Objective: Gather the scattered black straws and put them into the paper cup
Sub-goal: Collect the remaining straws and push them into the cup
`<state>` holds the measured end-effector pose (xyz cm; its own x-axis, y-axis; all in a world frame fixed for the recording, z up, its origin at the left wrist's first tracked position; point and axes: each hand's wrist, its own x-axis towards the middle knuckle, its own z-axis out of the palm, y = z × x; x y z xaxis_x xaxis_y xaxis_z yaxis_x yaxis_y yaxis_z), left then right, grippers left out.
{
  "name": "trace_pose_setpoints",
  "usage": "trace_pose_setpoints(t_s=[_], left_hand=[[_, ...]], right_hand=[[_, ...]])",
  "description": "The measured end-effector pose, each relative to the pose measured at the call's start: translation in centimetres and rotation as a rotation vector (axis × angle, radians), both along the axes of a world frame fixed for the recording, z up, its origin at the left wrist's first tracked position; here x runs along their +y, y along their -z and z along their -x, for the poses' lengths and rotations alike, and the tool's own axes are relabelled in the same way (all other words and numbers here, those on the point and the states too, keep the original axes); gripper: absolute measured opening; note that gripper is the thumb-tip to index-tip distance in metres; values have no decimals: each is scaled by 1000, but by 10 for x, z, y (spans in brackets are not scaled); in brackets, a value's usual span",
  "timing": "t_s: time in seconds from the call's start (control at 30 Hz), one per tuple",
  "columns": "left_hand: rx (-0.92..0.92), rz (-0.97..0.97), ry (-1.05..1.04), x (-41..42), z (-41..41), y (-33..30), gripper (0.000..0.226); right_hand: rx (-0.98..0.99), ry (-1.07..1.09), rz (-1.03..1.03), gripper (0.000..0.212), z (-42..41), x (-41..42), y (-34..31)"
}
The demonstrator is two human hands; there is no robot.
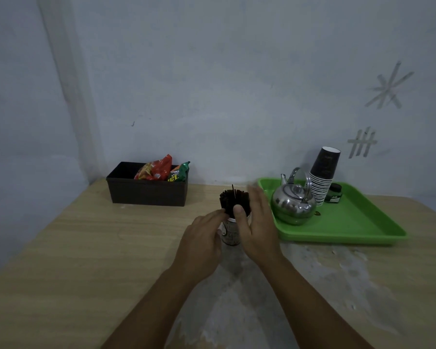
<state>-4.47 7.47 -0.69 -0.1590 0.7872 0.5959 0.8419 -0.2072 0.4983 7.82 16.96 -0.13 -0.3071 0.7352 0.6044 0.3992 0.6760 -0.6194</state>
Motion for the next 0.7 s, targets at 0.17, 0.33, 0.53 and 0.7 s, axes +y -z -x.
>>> trace_pose_setpoints(t_s=[0.17, 0.33, 0.53, 0.7], left_hand=[[-25, 47, -108, -4, 13, 14, 42], [-7, 175, -176, -1, 25, 27, 48], [113, 294, -253, 10, 29, 34, 56], [228, 383, -267, 17, 30, 42, 66]], right_hand=[[89, 48, 151, 102, -4, -16, 17], [-213, 188, 352, 100, 2, -8, 40], [-275, 283, 309, 51, 18, 9, 35], [-202, 308, 340, 56, 36, 35, 38]])
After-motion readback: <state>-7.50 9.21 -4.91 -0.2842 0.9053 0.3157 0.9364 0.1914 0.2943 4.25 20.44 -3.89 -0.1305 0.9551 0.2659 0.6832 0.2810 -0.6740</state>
